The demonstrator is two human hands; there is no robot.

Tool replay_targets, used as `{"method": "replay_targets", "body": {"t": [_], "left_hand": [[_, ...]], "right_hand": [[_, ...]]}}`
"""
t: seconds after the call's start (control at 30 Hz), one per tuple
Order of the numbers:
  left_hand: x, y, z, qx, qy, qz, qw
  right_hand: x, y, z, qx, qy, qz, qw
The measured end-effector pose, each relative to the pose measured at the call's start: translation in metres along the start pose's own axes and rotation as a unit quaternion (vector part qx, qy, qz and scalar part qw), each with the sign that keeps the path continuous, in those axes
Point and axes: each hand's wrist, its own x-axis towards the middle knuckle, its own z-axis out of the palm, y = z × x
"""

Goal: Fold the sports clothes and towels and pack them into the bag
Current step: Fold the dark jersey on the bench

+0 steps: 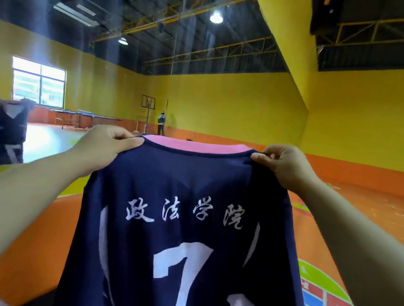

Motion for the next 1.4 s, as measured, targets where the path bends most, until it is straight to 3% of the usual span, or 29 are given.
{"method": "replay_targets", "body": {"t": [0.23,0.37,0.47,0.57,0.67,0.87,1.0,1.17,1.4], "left_hand": [[-0.009,-0.015,-0.017,0.035,0.006,-0.035,0.999],[-0.015,-0.023,-0.023,0.074,0.003,-0.047,0.996],[-0.020,-0.024,-0.020,0.087,-0.001,-0.077,0.993],[-0.024,-0.027,-0.018,0.013,-0.024,-0.145,0.989],[-0.030,-0.029,-0.012,-0.076,-0.053,-0.200,0.975],[-0.043,-0.020,0.023,-0.135,-0.097,-0.229,0.959],[-0.048,-0.006,0.048,-0.190,-0.120,-0.216,0.950],[-0.055,0.010,0.069,-0.202,-0.141,-0.189,0.951],[-0.055,0.015,0.070,-0.191,-0.176,-0.145,0.955]], "right_hand": [[-0.015,0.014,0.018,-0.037,-0.170,0.019,0.985],[-0.018,0.019,0.034,-0.020,-0.152,0.064,0.986],[-0.020,0.016,0.048,0.128,-0.164,0.146,0.967],[-0.021,0.010,0.057,0.272,-0.160,0.249,0.916],[-0.023,0.010,0.071,0.258,-0.135,0.282,0.914],[-0.033,-0.013,0.105,0.210,-0.103,0.218,0.948],[-0.045,-0.039,0.117,0.222,-0.151,0.138,0.953],[-0.057,-0.054,0.129,0.258,-0.212,0.061,0.941],[-0.064,-0.045,0.121,0.353,-0.245,0.066,0.900]]}}
